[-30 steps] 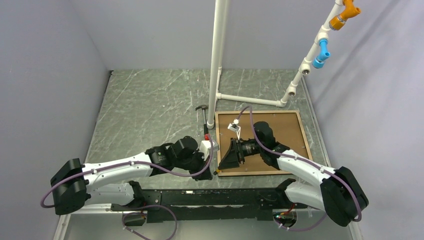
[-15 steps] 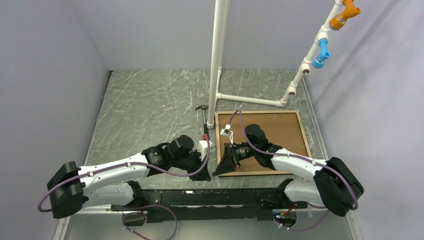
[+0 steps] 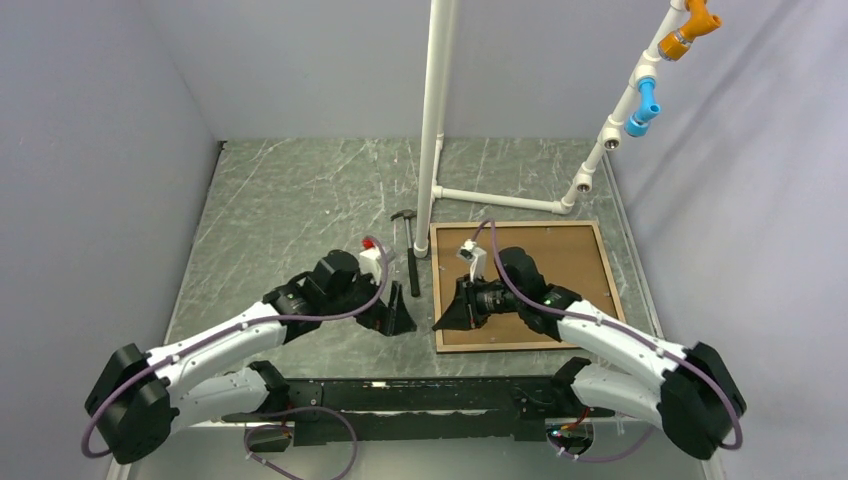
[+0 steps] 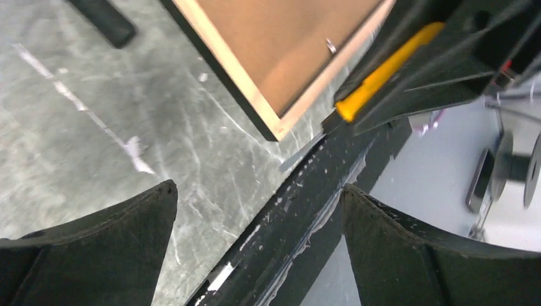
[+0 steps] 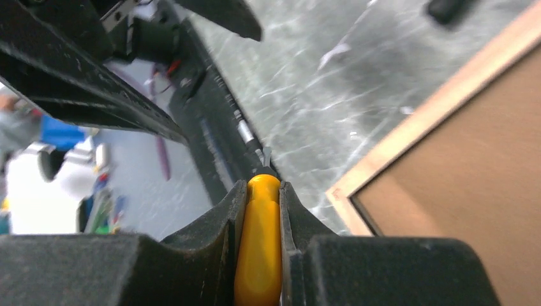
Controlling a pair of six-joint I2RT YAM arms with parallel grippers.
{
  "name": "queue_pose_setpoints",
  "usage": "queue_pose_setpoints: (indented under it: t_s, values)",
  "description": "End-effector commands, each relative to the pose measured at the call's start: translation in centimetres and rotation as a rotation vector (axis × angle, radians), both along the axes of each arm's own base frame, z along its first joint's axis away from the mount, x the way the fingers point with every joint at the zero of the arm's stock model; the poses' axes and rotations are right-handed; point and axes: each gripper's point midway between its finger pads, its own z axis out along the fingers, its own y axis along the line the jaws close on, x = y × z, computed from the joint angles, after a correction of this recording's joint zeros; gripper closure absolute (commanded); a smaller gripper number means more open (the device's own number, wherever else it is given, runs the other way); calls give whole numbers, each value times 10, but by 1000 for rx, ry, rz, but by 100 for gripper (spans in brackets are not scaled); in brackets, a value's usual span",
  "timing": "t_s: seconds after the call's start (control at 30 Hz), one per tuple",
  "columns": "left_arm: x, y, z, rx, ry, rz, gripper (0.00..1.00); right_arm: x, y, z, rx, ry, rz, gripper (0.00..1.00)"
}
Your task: Take the photo out of the frame
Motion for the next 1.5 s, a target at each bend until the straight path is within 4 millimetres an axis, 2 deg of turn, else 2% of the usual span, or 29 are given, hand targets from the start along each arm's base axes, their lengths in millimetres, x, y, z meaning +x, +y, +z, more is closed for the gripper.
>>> queue_pose_setpoints:
  t_s: [0.0,0.07,0.13,0.2,0.33,0.47,0.63,0.8,0.83,1.1,1.23,1.4,1.47]
  values:
    - [31,8,18,-80,7,220,1,48,-26,20,-116,-201,-271,100]
    - [34,6,17,-98,41,251,1,64,-40,27,-149,-269,-381,100]
    - [36,2,10,-105,88,271,1,84,-61,25,-225,-319,-525,100]
    - [35,-7,3,-126,127,252,3,94,-71,22,-282,-353,-572,100]
    - [38,-21,-23,-64,216,258,17,115,-81,27,-325,-405,-665,100]
    - [36,-38,-40,19,258,244,34,132,-68,41,-264,-461,-676,100]
    - [30,-55,-56,101,277,225,50,144,-47,34,-243,-462,-621,100]
    - [32,-61,-71,161,306,244,72,153,-40,31,-233,-510,-609,100]
    - [31,-60,-77,184,315,250,72,155,-39,29,-235,-514,-607,100]
    - [41,-66,-79,227,282,254,67,163,-32,14,-252,-493,-604,100]
    - [42,-68,-81,223,279,255,50,163,-31,6,-267,-490,-601,100]
    - [41,-72,-90,259,292,240,48,162,-29,-2,-284,-483,-589,100]
    - [42,-72,-94,284,296,244,50,163,-28,-4,-291,-482,-591,100]
